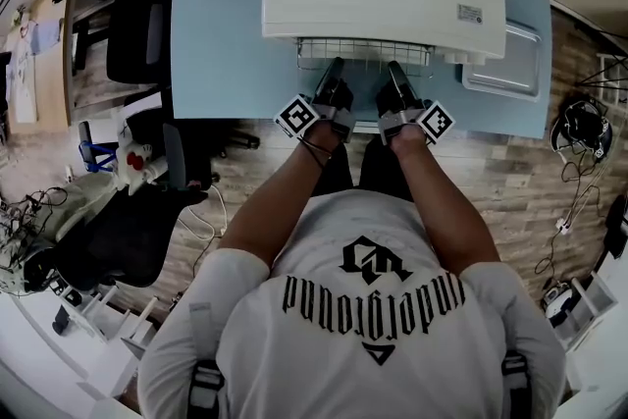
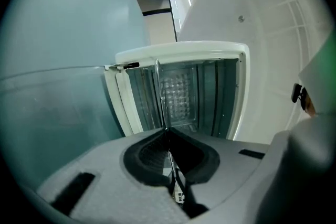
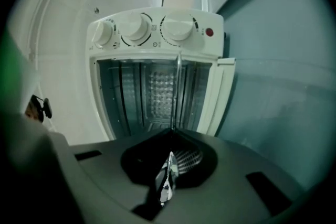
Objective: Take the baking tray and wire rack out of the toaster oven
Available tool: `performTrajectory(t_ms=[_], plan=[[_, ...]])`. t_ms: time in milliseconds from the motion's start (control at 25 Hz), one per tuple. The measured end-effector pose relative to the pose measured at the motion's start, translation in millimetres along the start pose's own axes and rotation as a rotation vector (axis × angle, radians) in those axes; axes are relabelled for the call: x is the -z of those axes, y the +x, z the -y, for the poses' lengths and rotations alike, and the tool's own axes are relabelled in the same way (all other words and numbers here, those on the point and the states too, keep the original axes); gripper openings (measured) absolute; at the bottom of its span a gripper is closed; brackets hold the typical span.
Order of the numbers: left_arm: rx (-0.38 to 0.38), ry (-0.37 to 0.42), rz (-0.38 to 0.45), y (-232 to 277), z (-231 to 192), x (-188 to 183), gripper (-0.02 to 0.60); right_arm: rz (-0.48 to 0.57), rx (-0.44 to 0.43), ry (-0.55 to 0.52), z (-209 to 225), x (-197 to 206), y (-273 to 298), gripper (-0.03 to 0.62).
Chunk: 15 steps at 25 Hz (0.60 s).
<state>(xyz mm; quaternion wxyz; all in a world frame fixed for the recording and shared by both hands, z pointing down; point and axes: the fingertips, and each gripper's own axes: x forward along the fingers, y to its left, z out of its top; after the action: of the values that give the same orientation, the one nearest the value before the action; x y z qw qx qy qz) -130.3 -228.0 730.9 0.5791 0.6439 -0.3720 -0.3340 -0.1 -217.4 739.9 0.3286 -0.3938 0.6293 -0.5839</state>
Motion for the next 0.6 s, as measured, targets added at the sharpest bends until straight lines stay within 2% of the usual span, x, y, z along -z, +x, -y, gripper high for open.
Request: performTrajectory(t_ms=[200, 440, 600], plan=[[-0.008, -0.015, -0.034, -15.6, -1.7, 8.6, 0.006, 0.009, -0.006, -0.003, -1.6, 8.9, -13.7, 0.003], [-0.007, 0.013, -0.097, -25.0, -1.8, 9.1, 0.006, 0.048, -0.010, -0.019, -2.5, 17.4, -21.6, 0.003], [-0.010, -0.004, -0.131, -30.2, -6.5, 14.6, 0.006, 0.056, -0.020, -0.044, -3.0, 17.3, -26.0, 0.003]])
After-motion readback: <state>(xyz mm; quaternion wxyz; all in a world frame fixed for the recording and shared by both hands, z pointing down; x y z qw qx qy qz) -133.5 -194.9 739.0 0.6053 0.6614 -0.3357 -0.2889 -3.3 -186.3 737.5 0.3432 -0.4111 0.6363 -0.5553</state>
